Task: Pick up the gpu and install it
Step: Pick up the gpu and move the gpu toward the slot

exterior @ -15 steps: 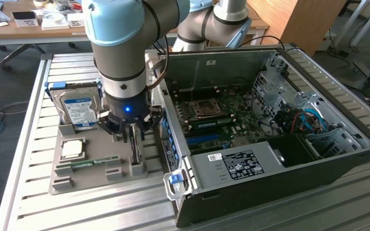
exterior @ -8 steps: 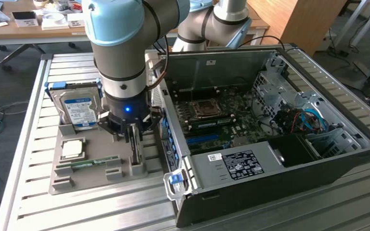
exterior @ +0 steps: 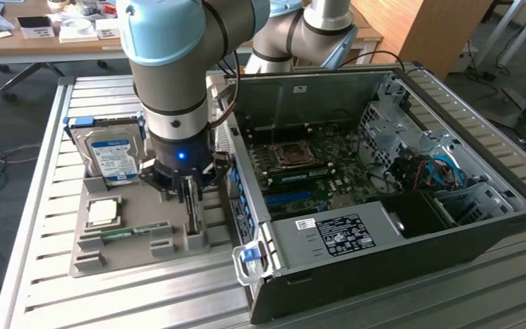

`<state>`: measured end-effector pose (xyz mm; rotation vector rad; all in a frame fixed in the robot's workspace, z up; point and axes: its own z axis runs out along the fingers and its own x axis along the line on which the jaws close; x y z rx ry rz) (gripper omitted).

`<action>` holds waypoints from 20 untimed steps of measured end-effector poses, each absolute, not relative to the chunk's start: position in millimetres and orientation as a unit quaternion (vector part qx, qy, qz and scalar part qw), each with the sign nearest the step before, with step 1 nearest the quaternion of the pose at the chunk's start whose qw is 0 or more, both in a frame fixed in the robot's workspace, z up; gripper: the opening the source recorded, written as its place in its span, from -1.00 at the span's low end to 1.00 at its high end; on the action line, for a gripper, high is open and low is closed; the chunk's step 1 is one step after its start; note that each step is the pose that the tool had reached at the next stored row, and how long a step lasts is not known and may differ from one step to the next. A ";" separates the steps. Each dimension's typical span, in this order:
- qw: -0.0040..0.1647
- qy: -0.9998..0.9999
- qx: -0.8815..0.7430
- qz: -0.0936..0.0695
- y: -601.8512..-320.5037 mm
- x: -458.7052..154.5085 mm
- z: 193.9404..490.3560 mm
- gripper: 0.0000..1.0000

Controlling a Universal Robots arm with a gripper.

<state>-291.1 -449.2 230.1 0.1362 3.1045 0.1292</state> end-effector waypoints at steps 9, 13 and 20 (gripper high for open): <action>0.016 0.998 0.044 0.042 -449.2 -291.1 230.1 -0.47; 0.016 0.998 0.044 0.041 -449.2 -291.1 230.2 -0.47; 0.015 0.999 0.021 0.042 -449.2 -291.7 230.1 -0.47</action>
